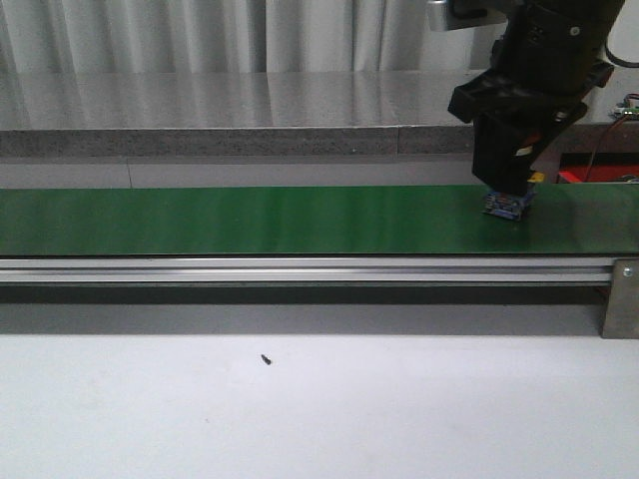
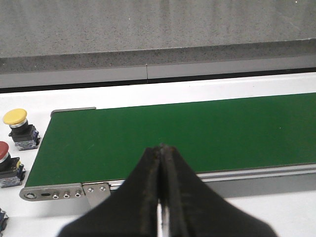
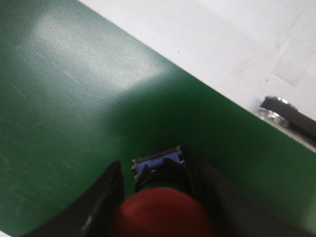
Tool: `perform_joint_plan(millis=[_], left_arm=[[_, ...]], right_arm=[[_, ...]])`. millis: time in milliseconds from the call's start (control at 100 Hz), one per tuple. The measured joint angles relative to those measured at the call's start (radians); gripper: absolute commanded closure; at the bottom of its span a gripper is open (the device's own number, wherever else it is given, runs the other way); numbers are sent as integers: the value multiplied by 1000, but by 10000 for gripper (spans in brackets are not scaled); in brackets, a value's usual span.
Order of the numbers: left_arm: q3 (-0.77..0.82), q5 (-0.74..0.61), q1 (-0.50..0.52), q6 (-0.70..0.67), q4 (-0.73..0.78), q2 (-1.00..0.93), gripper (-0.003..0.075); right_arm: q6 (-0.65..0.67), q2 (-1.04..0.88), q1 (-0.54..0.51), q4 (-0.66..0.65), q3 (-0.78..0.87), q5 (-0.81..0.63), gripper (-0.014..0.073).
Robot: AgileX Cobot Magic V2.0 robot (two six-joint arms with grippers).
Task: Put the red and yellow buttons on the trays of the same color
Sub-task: 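Grasp the second red button on the belt with the right gripper, then carry the second red button into the red tray and open the right gripper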
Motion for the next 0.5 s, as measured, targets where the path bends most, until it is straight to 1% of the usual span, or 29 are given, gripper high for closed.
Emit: perform_joint_plan(millis=[110,260,410,500], left_arm=[[0,0,0,0,0,0,740],[0,0,0,0,0,0,740],[0,0,0,0,0,0,739],[0,0,0,0,0,0,739]], right_arm=[[34,0,-16,-19,-14,39,379],[47,2,-48,-23,-58,131,379],[49,2,-100,-23,-176,210,379],[49,2,-151,-23,-256,251,379]])
